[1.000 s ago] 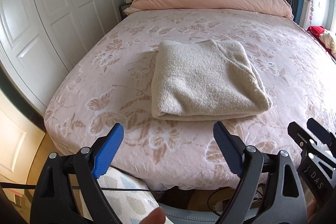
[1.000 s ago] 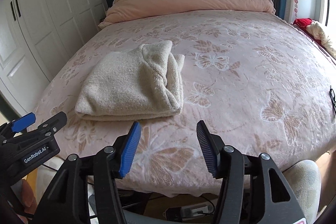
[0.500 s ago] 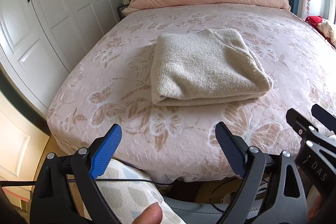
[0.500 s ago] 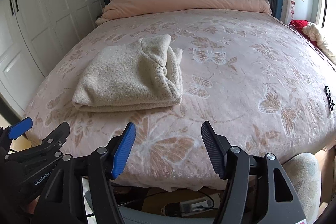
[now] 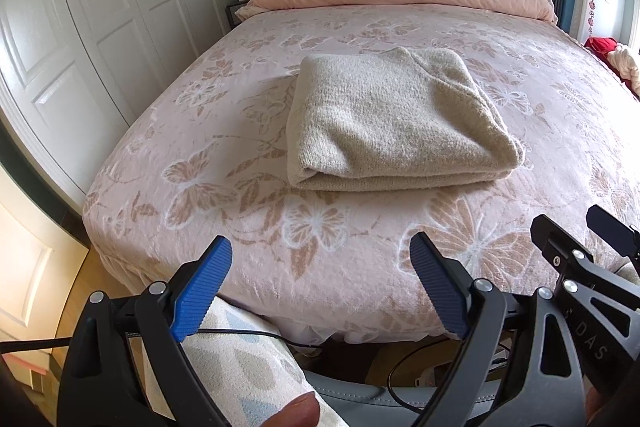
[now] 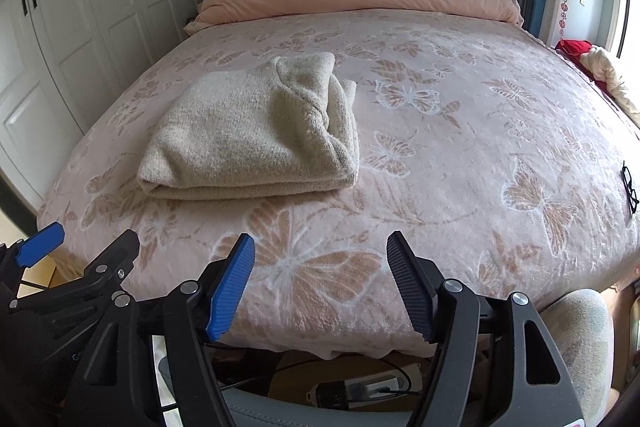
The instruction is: Fold small clothes
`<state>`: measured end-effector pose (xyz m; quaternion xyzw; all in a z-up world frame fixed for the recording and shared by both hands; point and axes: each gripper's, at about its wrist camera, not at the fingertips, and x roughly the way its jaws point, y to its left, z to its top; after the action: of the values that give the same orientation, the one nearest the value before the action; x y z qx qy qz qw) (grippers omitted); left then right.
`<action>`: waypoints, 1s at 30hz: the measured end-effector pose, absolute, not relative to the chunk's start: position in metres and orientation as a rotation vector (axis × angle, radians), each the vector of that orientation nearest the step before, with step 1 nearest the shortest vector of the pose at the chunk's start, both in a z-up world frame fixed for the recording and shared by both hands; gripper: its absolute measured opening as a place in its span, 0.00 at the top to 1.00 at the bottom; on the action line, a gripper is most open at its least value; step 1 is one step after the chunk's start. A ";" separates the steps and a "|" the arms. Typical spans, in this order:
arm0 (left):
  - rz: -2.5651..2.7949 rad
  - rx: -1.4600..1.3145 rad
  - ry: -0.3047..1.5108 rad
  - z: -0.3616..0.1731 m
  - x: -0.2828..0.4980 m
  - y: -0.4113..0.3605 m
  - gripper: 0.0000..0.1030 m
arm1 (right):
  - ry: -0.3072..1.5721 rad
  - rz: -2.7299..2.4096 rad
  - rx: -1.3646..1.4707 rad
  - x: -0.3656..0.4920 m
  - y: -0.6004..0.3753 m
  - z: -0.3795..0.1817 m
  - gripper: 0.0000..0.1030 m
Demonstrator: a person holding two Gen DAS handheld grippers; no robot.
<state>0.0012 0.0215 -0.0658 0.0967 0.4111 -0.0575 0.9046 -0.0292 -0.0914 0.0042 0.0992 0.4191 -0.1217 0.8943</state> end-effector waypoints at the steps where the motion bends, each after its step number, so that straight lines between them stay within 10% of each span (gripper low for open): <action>1: -0.117 0.198 0.852 -0.067 0.001 0.022 0.15 | 0.871 -0.253 0.203 -0.029 -0.090 0.004 0.35; 30: -0.102 0.179 0.861 -0.071 0.002 0.026 0.15 | 0.885 -0.258 0.201 -0.027 -0.087 0.001 0.35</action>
<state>0.0015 0.0260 -0.0714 0.0866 0.4166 -0.0492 0.9036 -0.0269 -0.0873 0.0011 0.0969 0.4261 -0.1242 0.8909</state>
